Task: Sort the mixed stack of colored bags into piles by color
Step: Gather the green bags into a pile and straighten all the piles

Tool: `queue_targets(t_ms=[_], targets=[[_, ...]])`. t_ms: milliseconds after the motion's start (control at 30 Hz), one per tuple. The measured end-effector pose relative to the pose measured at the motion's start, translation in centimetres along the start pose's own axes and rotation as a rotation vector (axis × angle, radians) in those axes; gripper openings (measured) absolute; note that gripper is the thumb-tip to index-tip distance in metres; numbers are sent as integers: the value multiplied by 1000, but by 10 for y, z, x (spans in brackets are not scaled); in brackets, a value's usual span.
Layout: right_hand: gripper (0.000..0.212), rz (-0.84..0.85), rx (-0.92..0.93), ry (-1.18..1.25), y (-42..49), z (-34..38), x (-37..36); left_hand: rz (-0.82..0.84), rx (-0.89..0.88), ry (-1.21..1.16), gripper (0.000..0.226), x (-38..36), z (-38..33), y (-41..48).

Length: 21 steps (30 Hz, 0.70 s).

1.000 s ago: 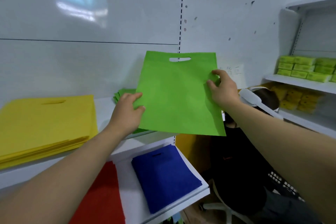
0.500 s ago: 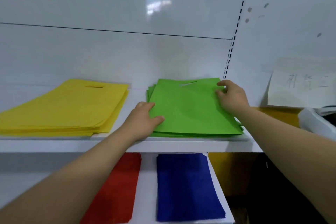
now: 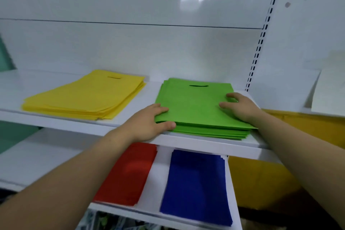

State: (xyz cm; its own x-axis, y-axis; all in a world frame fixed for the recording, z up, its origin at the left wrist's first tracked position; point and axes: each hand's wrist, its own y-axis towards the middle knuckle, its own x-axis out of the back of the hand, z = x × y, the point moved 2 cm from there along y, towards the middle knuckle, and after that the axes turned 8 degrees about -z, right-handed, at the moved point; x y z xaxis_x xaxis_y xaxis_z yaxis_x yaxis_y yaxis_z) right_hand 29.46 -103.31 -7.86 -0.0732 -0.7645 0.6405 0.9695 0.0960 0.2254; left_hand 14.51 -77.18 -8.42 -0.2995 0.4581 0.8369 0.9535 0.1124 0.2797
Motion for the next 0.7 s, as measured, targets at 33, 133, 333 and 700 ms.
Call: queue_targets(t_ms=[33,133,333,700], targets=[[62,8,-4,26,1,-1,0,3,6,-9,85,1,0,0],[66,21,-16,60,1,-4,0,-35,15,5,66,0,3,2],[70,44,-22,29,4,-4,-1,-111,28,16,60,-3,4,3],[76,81,42,-337,27,12,-10,-38,22,44,79,2,6,11]])
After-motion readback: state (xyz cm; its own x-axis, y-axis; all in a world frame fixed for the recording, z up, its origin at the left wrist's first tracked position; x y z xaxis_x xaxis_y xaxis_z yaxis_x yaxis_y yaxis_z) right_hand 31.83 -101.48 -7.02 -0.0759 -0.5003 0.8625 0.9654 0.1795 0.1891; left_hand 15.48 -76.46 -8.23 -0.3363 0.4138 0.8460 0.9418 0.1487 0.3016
